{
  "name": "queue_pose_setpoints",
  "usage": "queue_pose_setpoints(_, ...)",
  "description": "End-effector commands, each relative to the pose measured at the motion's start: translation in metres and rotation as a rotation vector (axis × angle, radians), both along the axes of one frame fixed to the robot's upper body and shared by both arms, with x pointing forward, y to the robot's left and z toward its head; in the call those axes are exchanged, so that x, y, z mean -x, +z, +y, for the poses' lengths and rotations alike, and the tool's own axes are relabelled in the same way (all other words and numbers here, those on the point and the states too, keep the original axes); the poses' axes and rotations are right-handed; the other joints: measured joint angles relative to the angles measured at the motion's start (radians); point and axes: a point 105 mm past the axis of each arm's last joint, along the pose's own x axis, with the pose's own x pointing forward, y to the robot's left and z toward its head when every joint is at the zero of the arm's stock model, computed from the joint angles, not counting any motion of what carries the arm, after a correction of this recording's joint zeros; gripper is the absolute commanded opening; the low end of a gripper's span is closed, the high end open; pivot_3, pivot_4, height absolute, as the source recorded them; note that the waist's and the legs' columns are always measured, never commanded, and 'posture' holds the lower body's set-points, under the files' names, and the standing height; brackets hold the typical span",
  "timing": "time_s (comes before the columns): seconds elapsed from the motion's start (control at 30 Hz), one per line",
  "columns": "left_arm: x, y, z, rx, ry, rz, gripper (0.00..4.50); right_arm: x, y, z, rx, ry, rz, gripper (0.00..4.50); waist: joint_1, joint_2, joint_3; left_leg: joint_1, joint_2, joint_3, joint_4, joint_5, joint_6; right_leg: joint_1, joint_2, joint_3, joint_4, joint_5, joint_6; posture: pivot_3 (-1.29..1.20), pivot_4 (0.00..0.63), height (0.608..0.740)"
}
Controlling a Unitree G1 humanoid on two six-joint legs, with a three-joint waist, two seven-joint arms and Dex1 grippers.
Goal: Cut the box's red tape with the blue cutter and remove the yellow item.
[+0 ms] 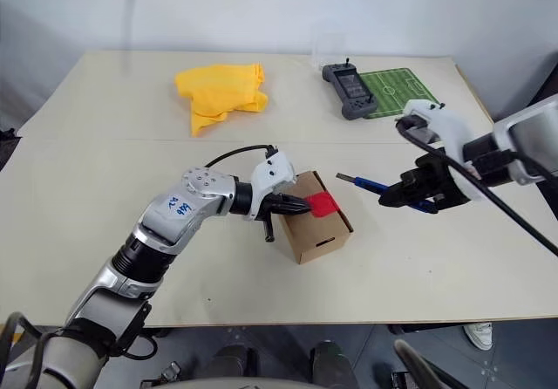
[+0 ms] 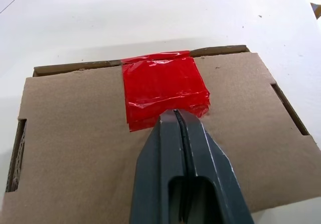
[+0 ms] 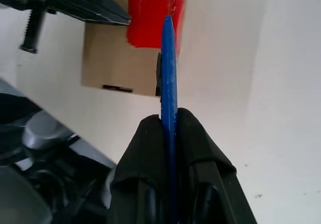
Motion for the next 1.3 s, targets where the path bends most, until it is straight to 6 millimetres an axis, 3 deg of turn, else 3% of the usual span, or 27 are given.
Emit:
queue_pose_setpoints(0.03,-0.001,0.002,0.017,0.057,0.004,0.034,0.0,-0.014,-0.002,-0.035,-0.065,-0.139,-0.148,0.03,0.002,0.0,0.0,0.0,0.0,0.0,0.0,0.0,0.0,0.0,0.0,0.0,-0.001,0.0,0.0,0.0,0.15,0.74)
queue_pose_setpoints(0.13,0.007,0.027,0.028,0.169,-0.108,-0.033,0.0,-0.03,-0.026,-0.073,-0.007,-0.227,-0.324,0.03,0.003,0.002,0.003,-0.002,-0.001,0.0,-0.001,0.0,0.0,-0.001,-0.003,-0.002,-0.004,0.0,0.0,0.0,0.15,0.74)
queue_pose_setpoints(0.27,0.013,0.042,0.056,0.208,-0.175,-0.068,0.0,-0.035,-0.065,-0.099,0.082,-0.236,-0.387,0.03,0.001,0.01,0.007,-0.002,-0.003,0.003,-0.003,0.002,-0.004,-0.002,-0.006,-0.001,-0.005,0.001,0.002,0.0,0.15,0.74)
queue_pose_setpoints(0.43,0.015,0.04,0.103,0.184,-0.111,-0.04,0.0,-0.049,-0.106,-0.113,0.178,-0.217,-0.521,0.03,-0.027,0.012,0.007,0.001,-0.001,0.007,-0.005,0.002,-0.004,-0.002,-0.004,0.0,-0.003,0.001,0.002,0.0,0.15,0.74)
queue_pose_setpoints(0.57,0.027,0.031,0.116,0.217,-0.084,-0.022,0.0,-0.048,-0.12,-0.122,0.131,-0.269,-0.546,0.03,-0.037,0.016,0.007,0.002,-0.002,0.008,-0.004,0.002,-0.003,-0.003,-0.005,0.001,0.005,0.001,0.002,0.0,0.15,0.74)
queue_pose_setpoints(0.63,0.034,0.024,0.118,0.222,-0.074,-0.013,0.0,-0.046,-0.122,-0.124,0.051,-0.318,-0.511,0.74,-0.039,0.016,0.007,0.002,-0.002,0.009,-0.004,0.002,-0.003,-0.002,-0.006,0.001,0.005,0.001,0.002,0.0,0.15,0.74)
queue_pose_setpoints(0.7,0.04,0.017,0.121,0.23,-0.048,0.0,0.0,-0.043,-0.111,-0.13,-0.014,-0.36,-0.526,1.26,-0.043,0.016,0.007,0.002,-0.002,0.009,-0.002,0.002,-0.003,-0.001,-0.006,0.001,0.005,0.001,0.002,0.0,0.15,0.74)
queue_pose_setpoints(0.83,0.047,0.009,0.125,0.24,0.0,-0.001,0.0,-0.035,-0.091,-0.137,-0.04,-0.297,-0.589,2.56,-0.042,0.016,0.007,0.003,-0.001,0.009,-0.001,0.002,-0.003,-0.001,-0.005,0.001,0.004,0.001,0.002,0.0,0.15,0.74)
queue_pose_setpoints(0.93,0.053,0.002,0.128,0.238,0.033,0.001,0.0,-0.024,-0.072,-0.129,-0.103,-0.207,-0.629,3.52,-0.037,0.016,0.007,0.003,-0.002,0.009,0.0,0.001,-0.003,-0.001,-0.006,0.001,0.003,0.001,0.002,0.0,0.15,0.74)
queue_pose_setpoints(0.97,0.055,0.0,0.13,0.237,0.04,0.004,0.0,-0.02,-0.066,-0.125,-0.131,-0.185,-0.632,3.52,-0.032,0.017,0.007,0.003,-0.002,0.009,0.001,0.001,-0.003,-0.001,-0.006,0.001,0.003,0.001,0.002,0.0,0.15,0.74)
queue_pose_setpoints(1.07,0.065,-0.012,0.127,0.241,0.073,0.029,0.0,0.0,-0.071,-0.08,-0.179,0.106,-0.549,3.35,-0.027,0.017,0.007,0.003,-0.001,0.009,-0.001,0.001,-0.003,-0.002,-0.007,0.002,0.0,0.001,0.002,0.0,0.15,0.74)
queue_pose_setpoints(1.2,0.065,-0.018,0.12,0.228,0.083,0.022,0.0,-0.001,-0.087,-0.062,-0.074,0.208,-0.531,2.22,-0.023,0.016,0.008,0.011,0.0,0.009,-0.005,-0.003,0.0,0.005,-0.008,0.002,-0.003,0.001,0.002,0.0,0.15,0.74)
queue_pose_setpoints(1.3,0.051,-0.019,0.108,0.252,0.128,-0.015,0.0,-0.02,-0.1,-0.036,-0.007,0.253,-0.605,1.16,-0.022,0.017,0.007,0.013,-0.002,0.011,-0.005,-0.003,0.0,0.005,-0.007,0.002,-0.001,0.001,0.002,0.0,0.15,0.74)
